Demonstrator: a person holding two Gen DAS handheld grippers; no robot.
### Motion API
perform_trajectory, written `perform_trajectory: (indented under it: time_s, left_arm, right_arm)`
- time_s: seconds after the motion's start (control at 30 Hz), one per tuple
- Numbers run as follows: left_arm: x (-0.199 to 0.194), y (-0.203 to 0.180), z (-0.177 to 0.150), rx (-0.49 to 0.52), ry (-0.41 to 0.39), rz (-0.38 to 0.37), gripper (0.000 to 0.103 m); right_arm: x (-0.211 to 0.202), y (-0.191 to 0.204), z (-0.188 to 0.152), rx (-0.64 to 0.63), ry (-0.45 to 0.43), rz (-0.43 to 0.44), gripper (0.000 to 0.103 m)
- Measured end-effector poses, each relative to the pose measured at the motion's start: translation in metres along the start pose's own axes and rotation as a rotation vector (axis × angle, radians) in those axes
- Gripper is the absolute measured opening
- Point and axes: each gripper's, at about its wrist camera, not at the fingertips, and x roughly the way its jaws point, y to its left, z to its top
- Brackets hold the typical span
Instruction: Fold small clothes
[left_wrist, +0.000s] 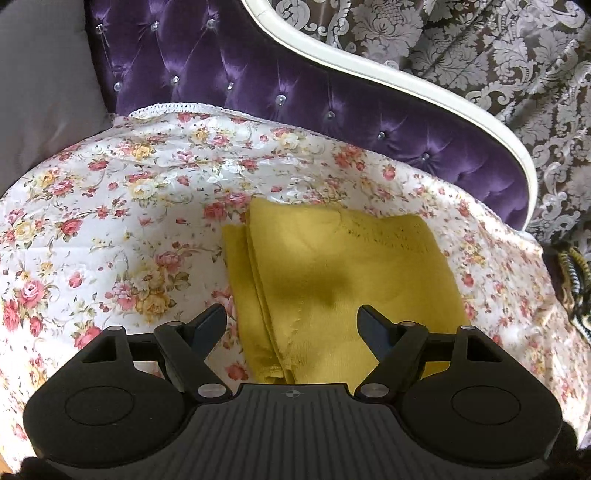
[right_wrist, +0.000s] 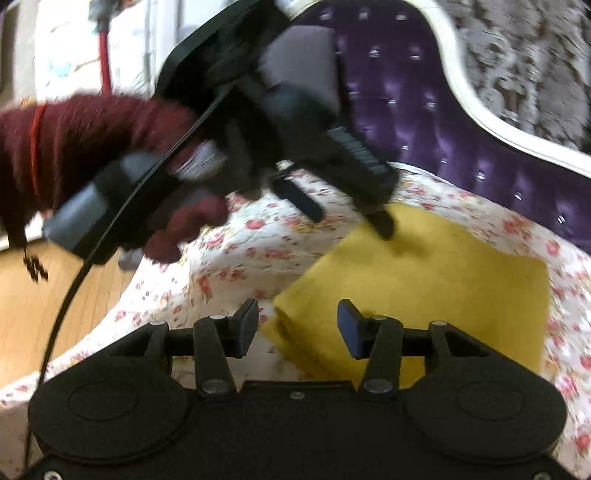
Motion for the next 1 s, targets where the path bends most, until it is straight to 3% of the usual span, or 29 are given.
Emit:
perform_trajectory:
  time_s: [0.07,0.13,0.2,0.43,0.7,0.73,0.8,1.0]
  left_arm:
    - [0.0,0.001,0.0,-0.001,0.002,-0.004,0.077]
    - [0.001,0.004,0.001,-0.009,0.004,-0.009,0.077]
    - [0.003,0.006,0.003,-0.022,0.007,-0.02,0.077]
    - [0.021,0.003,0.021,-0.045,0.022,-0.077,0.079]
    - [0.064,0.009,0.049,-0.17,0.026,-0.112,0.083]
    - [0.07,0.009,0.05,-0.167,0.04,-0.101,0.079]
    - [0.074,0.006,0.05,-0.143,0.051,-0.057,0.021]
    - [0.042,-0.008,0.035,-0.006,-0.003,0.004,0.016]
  right_arm:
    - [0.008,0.006,-0.001,-0.025,0.011,-0.017,0.054]
    - [0.016,0.006,-0.001,-0.031,0.027,-0.027,0.046]
    - [0.021,0.0,-0.002,-0.013,0.047,-0.013,0.01]
    - [-0.009,-0.027,0.002,0.141,-0.031,0.009,0.011]
    - [-0.023,-0.032,-0.001,0.17,-0.034,0.022,0.011]
    - [-0.022,-0.031,-0.001,0.171,-0.033,0.025,0.011]
    - [-0.025,-0.03,-0.002,0.177,-0.038,0.03,0.011]
    - [-0.034,-0.024,-0.001,0.181,-0.04,0.079,0.011]
